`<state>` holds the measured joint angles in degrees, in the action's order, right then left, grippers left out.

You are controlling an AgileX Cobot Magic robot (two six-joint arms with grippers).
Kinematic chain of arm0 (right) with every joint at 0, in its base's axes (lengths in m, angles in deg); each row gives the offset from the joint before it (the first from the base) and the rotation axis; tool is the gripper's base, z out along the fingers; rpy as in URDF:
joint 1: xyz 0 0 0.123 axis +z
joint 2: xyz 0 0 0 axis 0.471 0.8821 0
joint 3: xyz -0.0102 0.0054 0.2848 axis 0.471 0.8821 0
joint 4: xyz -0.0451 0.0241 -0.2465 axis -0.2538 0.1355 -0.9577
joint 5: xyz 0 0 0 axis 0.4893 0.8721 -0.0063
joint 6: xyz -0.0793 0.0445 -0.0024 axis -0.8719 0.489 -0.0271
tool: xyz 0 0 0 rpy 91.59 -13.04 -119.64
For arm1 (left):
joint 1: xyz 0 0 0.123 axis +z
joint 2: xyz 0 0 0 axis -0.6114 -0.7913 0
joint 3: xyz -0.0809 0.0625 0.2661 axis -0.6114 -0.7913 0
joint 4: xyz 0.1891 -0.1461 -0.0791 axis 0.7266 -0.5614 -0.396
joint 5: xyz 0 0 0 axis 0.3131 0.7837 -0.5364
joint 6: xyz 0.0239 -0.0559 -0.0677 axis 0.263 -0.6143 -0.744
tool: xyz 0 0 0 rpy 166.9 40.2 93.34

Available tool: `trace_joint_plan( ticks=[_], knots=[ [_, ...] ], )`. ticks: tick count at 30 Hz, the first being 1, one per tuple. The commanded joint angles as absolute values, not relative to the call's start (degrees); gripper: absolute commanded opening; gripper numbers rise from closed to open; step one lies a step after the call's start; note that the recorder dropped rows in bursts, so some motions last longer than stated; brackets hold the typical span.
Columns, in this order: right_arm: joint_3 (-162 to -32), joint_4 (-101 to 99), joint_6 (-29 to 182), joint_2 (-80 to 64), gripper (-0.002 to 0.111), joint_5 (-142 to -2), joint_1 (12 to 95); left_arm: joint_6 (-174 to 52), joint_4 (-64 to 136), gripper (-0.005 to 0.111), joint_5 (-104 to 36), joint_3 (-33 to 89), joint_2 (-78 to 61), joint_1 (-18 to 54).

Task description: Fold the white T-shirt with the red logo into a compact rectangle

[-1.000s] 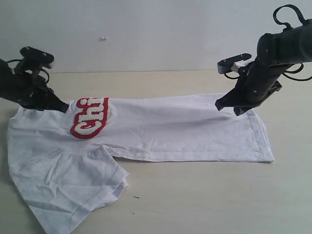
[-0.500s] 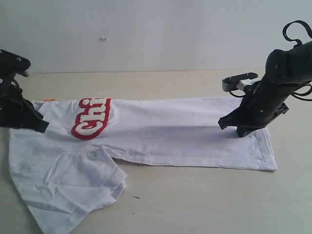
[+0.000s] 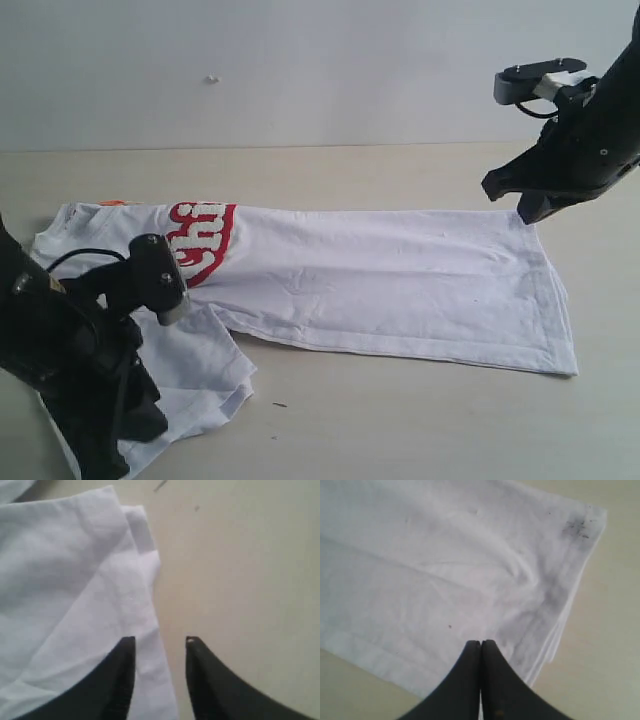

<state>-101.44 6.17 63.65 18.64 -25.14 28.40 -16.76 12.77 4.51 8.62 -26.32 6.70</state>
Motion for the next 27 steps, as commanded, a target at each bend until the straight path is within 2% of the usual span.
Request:
trace_joint_plan(
  ticks=[1,5,9,21,23,26,27],
  knots=[
    [-101.38,12.05,59.01,16.30,0.000,-22.81,28.43,-24.34,13.81,0.050,1.91,8.20,-26.93,1.39],
    [-101.38,15.78,55.91,16.21,0.000,-22.02,28.43,-30.01,19.26,0.050,-2.71,8.20,-30.09,-2.02],
    [-101.38,15.91,55.92,16.21,0.000,-22.17,28.43,-37.58,26.23,0.050,-12.33,8.20,-33.71,-2.28],
    [-101.38,17.97,54.45,16.21,0.000,-24.70,28.43,-35.64,26.36,0.049,-14.15,8.20,-40.50,-2.40],
    [-101.38,18.07,54.47,16.21,0.000,-24.70,28.43,-35.64,26.50,0.045,-14.15,8.20,-41.68,-2.40],
    [-101.38,18.05,54.47,16.21,0.000,-24.49,28.43,-35.64,28.70,0.028,-13.57,8.20,-43.14,-2.40],
    [-101.38,18.05,54.47,16.21,0.000,-24.39,28.43,-35.64,29.80,0.020,-12.98,8.20,-43.39,-2.40]
  ],
)
